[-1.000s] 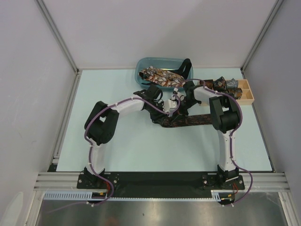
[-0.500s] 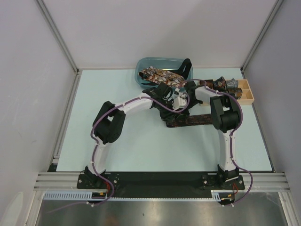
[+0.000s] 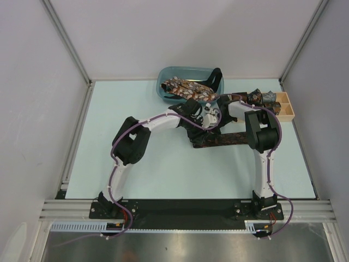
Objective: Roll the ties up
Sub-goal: Roll the tie at the center of the board.
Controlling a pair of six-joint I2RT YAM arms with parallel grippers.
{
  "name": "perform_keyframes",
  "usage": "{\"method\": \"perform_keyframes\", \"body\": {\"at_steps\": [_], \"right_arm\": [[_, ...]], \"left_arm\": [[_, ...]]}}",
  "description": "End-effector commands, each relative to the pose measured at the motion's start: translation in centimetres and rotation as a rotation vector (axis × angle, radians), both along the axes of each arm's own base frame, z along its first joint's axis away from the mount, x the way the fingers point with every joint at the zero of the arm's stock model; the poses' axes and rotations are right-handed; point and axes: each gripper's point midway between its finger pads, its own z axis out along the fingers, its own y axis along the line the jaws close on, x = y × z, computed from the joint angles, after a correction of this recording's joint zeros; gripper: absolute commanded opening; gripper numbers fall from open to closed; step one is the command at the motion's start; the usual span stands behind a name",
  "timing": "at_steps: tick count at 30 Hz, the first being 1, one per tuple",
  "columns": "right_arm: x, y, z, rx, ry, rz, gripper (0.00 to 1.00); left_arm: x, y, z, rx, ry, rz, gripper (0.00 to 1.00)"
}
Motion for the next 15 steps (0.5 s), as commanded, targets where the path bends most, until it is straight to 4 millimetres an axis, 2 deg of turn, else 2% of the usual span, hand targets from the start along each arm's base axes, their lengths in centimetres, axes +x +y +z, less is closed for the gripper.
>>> {"method": "perform_keyframes", "body": {"at_steps": [1,6,15], "right_arm": [[-1.0,-0.9,-2.8,-0.073,0.034,0.003,0.0],[-1.0,-0.8,-2.6,-0.056,0.036,0.003,0.0],[-1.2,-0.6,-0.6,0.063,0.068,-0.014,0.0]], "left_arm": [[0.0,-2.0,-0.9,-0.042,0.012,0.02,0.51],[0.1,-1.4,-2.2,0.014,-0.007,0.028,0.52],[-2.4,2.8,-5.1,0.23,0.019,-0.06,0.47]]}}
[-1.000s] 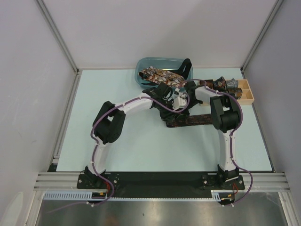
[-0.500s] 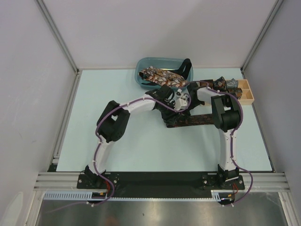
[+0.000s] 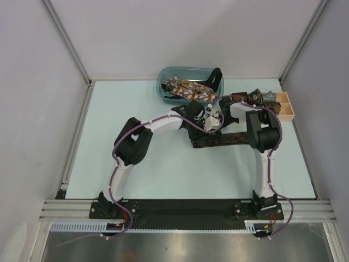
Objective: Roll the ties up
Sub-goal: Roll the tie at the center of the board.
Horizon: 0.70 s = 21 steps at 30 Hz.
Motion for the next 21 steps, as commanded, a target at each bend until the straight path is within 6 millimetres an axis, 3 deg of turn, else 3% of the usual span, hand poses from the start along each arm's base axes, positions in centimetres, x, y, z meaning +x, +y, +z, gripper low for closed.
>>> {"method": "perform_keyframes", "body": {"at_steps": [1,5,11,21], "right_arm": [[-0.8,-0.8,-0.3,0.023,0.037,0.008,0.05],[0.0,-2.0,1.5,0.057,0.012,-0.009,0.24],[0.3,-3.6,4.8,0.109,-0.013,-0.016,0.33],[-0.1,-2.0,6.0,0.222,-0.003,-0.014,0.44]], "left_arm": [[-3.0,3.6,-4.7,0.205,0.07,-0.075,0.46],[-4.0,4.6,-5.3,0.238,0.094,-0.097,0.44],[-4.3,4.7,-5.4,0.245,0.116,-0.11,0.43],[-4.3,4.8,-5.4,0.25,0.119,-0.117,0.44]]}}
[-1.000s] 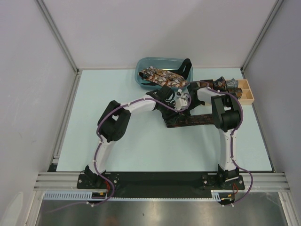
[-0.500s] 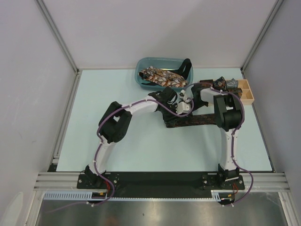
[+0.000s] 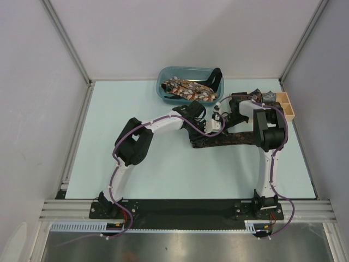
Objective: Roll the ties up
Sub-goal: Roll the tie at the center of the board.
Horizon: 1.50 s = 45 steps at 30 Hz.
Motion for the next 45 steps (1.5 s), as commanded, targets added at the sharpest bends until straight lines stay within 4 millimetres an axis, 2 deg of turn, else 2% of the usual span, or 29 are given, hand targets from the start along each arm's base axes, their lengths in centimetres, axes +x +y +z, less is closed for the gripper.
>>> {"method": "perform_keyframes", "body": {"at_steps": [1,9,14,17,20,21,23,27,29,33,36,37,39,40,45], "right_arm": [[0.2,1.1,3.3,0.094,-0.062,0.01,0.45],[0.8,2.1,2.2,0.092,-0.08,0.004,0.44],[0.8,2.9,1.1,0.078,-0.082,0.011,0.39],[0.7,3.2,0.9,0.076,-0.086,0.018,0.33],[0.4,3.3,0.8,0.069,-0.091,0.028,0.18],[0.4,3.2,0.6,0.059,-0.095,0.029,0.09],[0.4,3.0,0.2,0.045,-0.093,0.033,0.0],[0.6,2.1,-1.3,-0.021,-0.094,0.027,0.0],[0.8,1.7,-1.9,-0.052,-0.104,0.024,0.0],[1.6,0.7,-3.0,-0.129,-0.137,0.014,0.0],[2.2,0.2,-3.2,-0.169,-0.163,0.002,0.0],[2.3,0.1,-3.4,-0.18,-0.169,0.003,0.0],[2.4,-0.3,-3.5,-0.207,-0.181,0.004,0.0],[2.5,-0.5,-3.7,-0.218,-0.185,0.002,0.0],[3.0,-1.8,-4.0,-0.278,-0.213,0.004,0.0]], "left_arm": [[-3.7,4.4,-5.1,0.22,0.15,-0.009,0.44],[-3.7,4.4,-5.2,0.221,0.153,-0.005,0.45],[-3.7,4.4,-5.2,0.222,0.152,-0.005,0.45],[-3.8,4.4,-5.2,0.222,0.157,-0.006,0.45],[-3.8,4.4,-5.2,0.221,0.156,-0.004,0.45],[-3.7,4.4,-5.1,0.217,0.156,-0.004,0.45],[-3.6,4.3,-5.1,0.216,0.157,0.001,0.46],[-3.2,4.3,-4.6,0.2,0.161,0.016,0.52],[-2.8,4.0,-4.0,0.176,0.162,0.028,0.59],[-1.9,3.1,-1.3,0.096,0.137,0.045,0.69],[-1.4,2.5,0.4,0.028,0.145,0.069,0.76],[-1.1,2.2,1.6,-0.01,0.13,0.073,0.77],[-1.1,2.3,2.6,-0.057,0.151,0.101,0.8],[-0.5,2.0,4.0,-0.105,0.119,0.107,0.81],[0.0,3.3,4.5,-0.172,0.154,0.188,0.86]]}}
